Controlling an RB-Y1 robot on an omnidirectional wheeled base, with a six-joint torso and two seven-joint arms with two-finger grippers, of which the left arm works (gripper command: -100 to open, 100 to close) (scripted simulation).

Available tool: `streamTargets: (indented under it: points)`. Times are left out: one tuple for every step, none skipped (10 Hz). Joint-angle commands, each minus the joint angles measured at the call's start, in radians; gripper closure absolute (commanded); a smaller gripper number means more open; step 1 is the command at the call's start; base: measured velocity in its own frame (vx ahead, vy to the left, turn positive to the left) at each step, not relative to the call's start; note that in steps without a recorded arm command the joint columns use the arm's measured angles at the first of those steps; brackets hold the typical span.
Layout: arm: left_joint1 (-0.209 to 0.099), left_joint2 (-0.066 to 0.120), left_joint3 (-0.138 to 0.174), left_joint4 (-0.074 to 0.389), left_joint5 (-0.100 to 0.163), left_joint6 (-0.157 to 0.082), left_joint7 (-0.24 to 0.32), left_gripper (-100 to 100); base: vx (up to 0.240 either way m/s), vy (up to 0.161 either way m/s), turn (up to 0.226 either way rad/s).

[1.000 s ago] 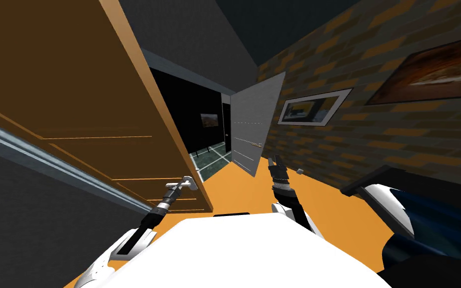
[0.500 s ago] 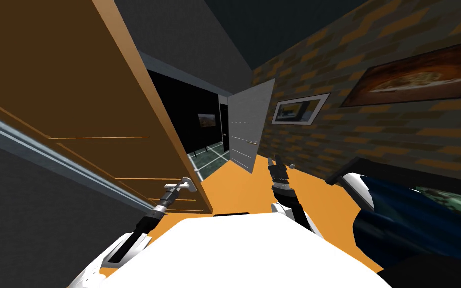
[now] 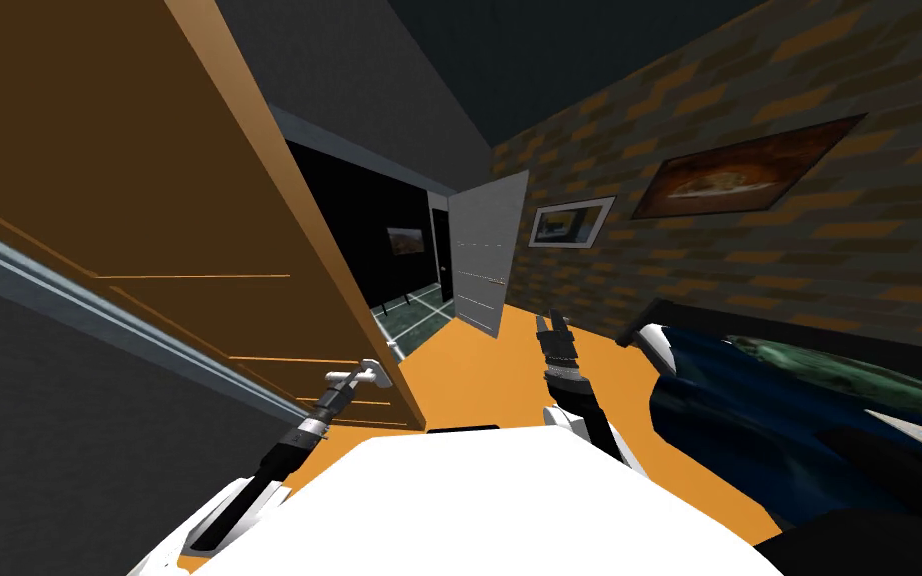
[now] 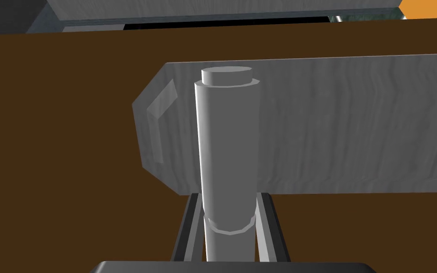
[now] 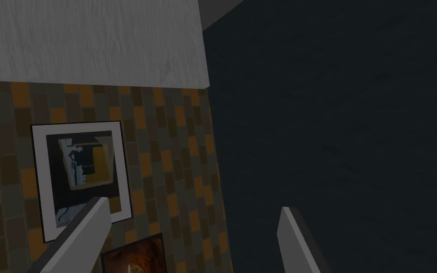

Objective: Pull the door open

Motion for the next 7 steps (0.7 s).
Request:
streamTargets:
  points:
    - [0.005, 0.011, 0.003, 0.009, 0.002, -0.017, 0.007, 100, -0.164, 0.064, -0.084]
    - [0.009, 0.016, 0.002, 0.013, 0.002, -0.029, 0.011, 100, -0.17, 0.07, -0.098]
    - [0.013, 0.021, 0.001, 0.016, 0.002, -0.039, 0.014, 100, -0.175, 0.049, -0.106]
    - [0.016, 0.025, -0.001, 0.02, 0.002, -0.049, 0.017, 100, -0.176, 0.05, -0.099]
    - [0.009, 0.019, -0.008, 0.022, -0.002, -0.044, 0.015, 100, -0.077, 0.02, -0.035]
    - [0.01, 0.025, -0.013, 0.032, -0.004, -0.06, 0.021, 100, -0.125, 0.058, -0.131]
    - [0.011, 0.027, -0.014, 0.035, -0.004, -0.064, 0.023, 100, -0.16, 0.1, -0.156]
